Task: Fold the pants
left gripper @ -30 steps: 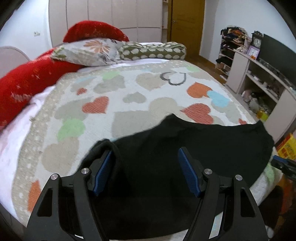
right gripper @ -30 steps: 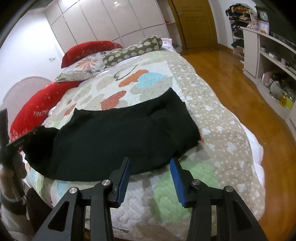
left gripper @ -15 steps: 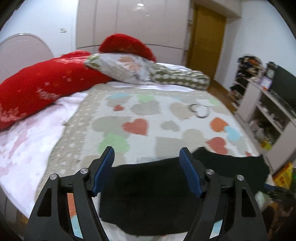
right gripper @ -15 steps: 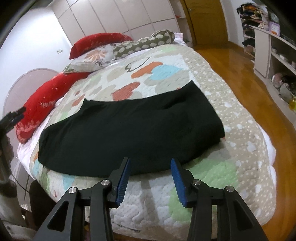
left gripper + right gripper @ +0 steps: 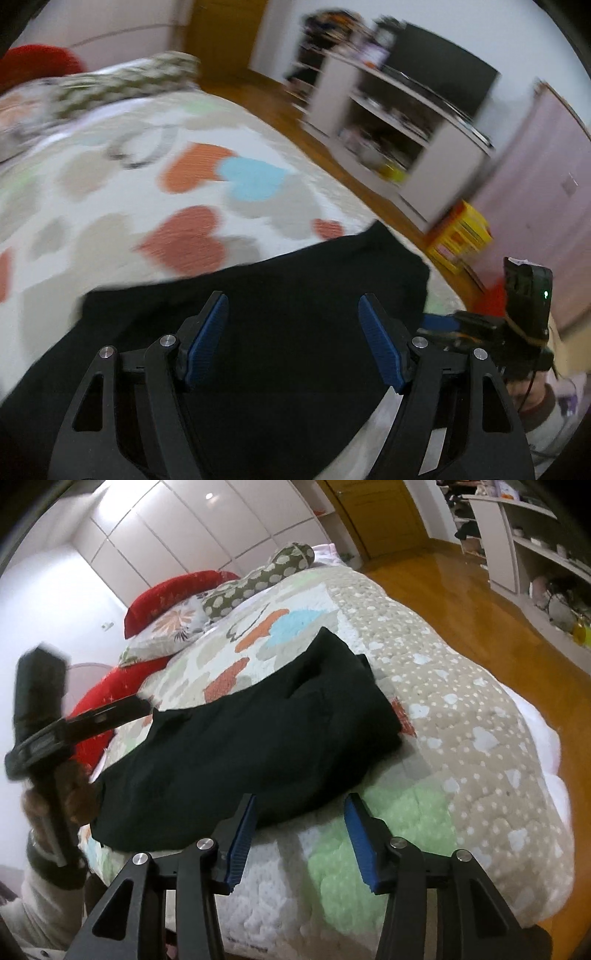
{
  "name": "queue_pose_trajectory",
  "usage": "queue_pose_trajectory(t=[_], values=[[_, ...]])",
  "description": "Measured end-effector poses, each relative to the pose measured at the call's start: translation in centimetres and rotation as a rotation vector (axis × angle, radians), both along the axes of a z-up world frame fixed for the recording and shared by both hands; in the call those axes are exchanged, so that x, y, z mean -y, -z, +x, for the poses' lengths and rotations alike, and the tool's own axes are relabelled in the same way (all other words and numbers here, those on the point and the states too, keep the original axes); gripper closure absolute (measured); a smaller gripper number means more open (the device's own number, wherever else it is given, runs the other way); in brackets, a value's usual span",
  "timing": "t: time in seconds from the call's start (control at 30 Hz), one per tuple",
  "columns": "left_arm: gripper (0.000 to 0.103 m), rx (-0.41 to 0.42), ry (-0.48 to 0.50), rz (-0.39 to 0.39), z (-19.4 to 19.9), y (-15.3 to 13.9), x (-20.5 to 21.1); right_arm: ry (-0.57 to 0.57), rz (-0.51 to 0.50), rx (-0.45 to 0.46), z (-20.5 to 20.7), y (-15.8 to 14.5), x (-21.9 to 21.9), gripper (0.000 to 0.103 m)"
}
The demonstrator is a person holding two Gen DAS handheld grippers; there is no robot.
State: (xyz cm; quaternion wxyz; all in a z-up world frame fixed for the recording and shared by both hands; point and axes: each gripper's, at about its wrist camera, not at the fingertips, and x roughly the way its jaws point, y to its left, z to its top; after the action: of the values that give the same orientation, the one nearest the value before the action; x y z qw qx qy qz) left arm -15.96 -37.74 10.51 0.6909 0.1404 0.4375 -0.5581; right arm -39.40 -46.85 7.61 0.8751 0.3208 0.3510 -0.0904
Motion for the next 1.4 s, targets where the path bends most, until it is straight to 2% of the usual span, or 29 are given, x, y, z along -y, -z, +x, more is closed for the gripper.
queue_pose_trajectory(t=[0.13, 0.27, 0.43, 0.5, 0.53, 0.57, 0.63, 0.7, 0.73, 0.87, 0.97, 1.03, 1.13, 1.17, 1.23, 1.27, 1.3, 1.4], values=[[0.030, 0.008, 0.125, 0.027, -0.5, 1.4, 5.8, 0.003, 0.022, 0.031, 0.2, 0.4, 0.6, 0.055], [0.030, -0.035, 0.234, 0.040, -0.8, 3.1, 9.9, 0.001, 0.039, 0.069, 0.3, 0.8, 1.0, 0.055], [0.030, -0.013, 0.291, 0.128, -1.4, 6.1, 13.7, 0.005, 0.013, 0.101, 0.7, 1.1, 1.1, 0.055], [0.029, -0.014, 0.295, 0.105, -1.4, 6.3, 14.2, 0.000, -0.021, 0.102, 1.2, 1.0, 0.9, 0.056], [0.034, -0.023, 0.293, 0.094, -1.5, 6.2, 14.3, 0.002, -0.032, 0.104, 1.5, 0.9, 0.8, 0.064], [0.040, -0.034, 0.295, 0.086, -1.5, 6.2, 14.3, 0.007, -0.038, 0.104, 1.8, 1.0, 0.9, 0.077], [0.064, -0.061, 0.307, 0.073, -1.5, 6.1, 14.3, 0.010, 0.015, 0.130, 2.3, 1.1, 1.5, 0.088], [0.071, -0.064, 0.299, 0.063, -1.3, 5.6, 13.8, 0.012, 0.055, 0.159, 2.5, 0.6, 1.7, 0.093], [0.075, -0.066, 0.292, 0.056, -1.1, 5.2, 13.4, 0.006, 0.044, 0.175, 2.6, -0.2, 1.5, 0.095], [0.076, -0.083, 0.212, -0.034, 0.7, 1.9, 10.1, -0.078, -0.055, 0.236, 3.7, -4.7, -1.1, 0.096], [0.076, -0.083, 0.129, -0.107, 2.7, -1.2, 5.3, -0.189, -0.110, 0.268, 5.7, -7.3, -4.2, 0.096], [0.075, -0.081, 0.033, -0.153, 4.4, -3.0, 0.5, -0.287, -0.153, 0.282, 7.5, -8.1, -7.2, 0.096], [0.075, -0.055, -0.072, -0.182, 6.1, -3.6, -5.5, -0.423, -0.134, 0.257, 10.9, -6.7, -11.4, 0.095], [0.074, -0.032, -0.123, -0.170, 6.6, -3.4, -7.6, -0.468, -0.114, 0.226, 12.2, -5.5, -12.8, 0.087], [0.064, -0.012, -0.205, -0.136, 7.1, -2.6, -11.2, -0.517, -0.090, 0.102, 14.4, -3.2, -15.0, 0.068], [0.060, -0.023, -0.224, -0.132, 7.3, -2.0, -12.6, -0.540, -0.063, 0.066, 14.7, -2.4, -15.7, 0.068], [0.055, -0.035, -0.242, -0.131, 7.4, -1.6, -13.9, -0.556, -0.040, 0.082, 14.2, -2.4, -15.9, 0.068], [0.052, -0.065, -0.295, -0.143, 6.9, -0.5, -16.5, -0.551, -0.034, 0.135, 12.0, -3.8, -15.0, 0.060]])
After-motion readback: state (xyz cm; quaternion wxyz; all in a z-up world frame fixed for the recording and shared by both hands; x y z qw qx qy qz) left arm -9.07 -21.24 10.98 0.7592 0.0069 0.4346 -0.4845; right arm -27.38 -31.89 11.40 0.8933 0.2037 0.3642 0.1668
